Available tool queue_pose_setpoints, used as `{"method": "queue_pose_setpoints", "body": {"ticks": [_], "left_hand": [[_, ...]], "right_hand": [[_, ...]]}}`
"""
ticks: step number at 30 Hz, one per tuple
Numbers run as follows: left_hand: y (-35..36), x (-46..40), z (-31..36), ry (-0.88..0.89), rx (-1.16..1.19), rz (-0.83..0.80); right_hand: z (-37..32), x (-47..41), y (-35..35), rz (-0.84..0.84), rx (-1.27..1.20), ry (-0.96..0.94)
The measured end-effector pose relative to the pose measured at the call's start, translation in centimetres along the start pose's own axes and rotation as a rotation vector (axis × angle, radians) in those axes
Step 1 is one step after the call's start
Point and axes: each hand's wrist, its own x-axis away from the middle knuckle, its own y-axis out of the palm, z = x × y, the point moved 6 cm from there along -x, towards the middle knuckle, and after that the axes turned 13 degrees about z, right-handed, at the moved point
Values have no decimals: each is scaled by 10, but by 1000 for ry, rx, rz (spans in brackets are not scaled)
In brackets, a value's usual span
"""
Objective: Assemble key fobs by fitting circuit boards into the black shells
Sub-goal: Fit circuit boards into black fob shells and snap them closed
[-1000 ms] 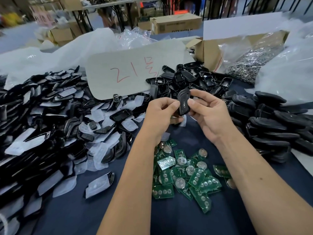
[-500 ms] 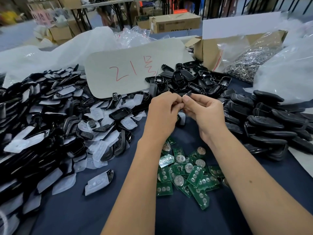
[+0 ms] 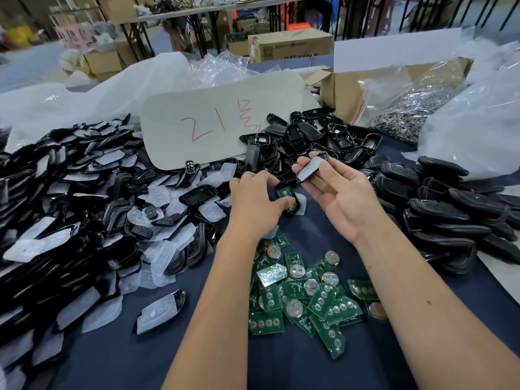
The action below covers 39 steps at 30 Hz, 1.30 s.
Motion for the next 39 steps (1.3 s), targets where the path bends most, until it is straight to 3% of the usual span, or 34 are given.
{"method": "queue_pose_setpoints", "body": {"ticks": [4, 9, 18, 26, 39], "left_hand": [[-1, 2, 0, -111, 319, 23], [-5, 2, -7, -394, 860, 79], [3, 6, -12, -591, 928, 28], [-1, 7, -11, -518, 902, 40], [-13, 15, 14, 2, 457, 71]], "right_hand": [[-2, 1, 1, -39, 21, -2], [3, 4, 4, -66, 154, 5], [9, 5, 5, -51, 240, -3], [10, 3, 2, 6, 273, -31], [13, -1, 0, 131, 472, -201]]}}
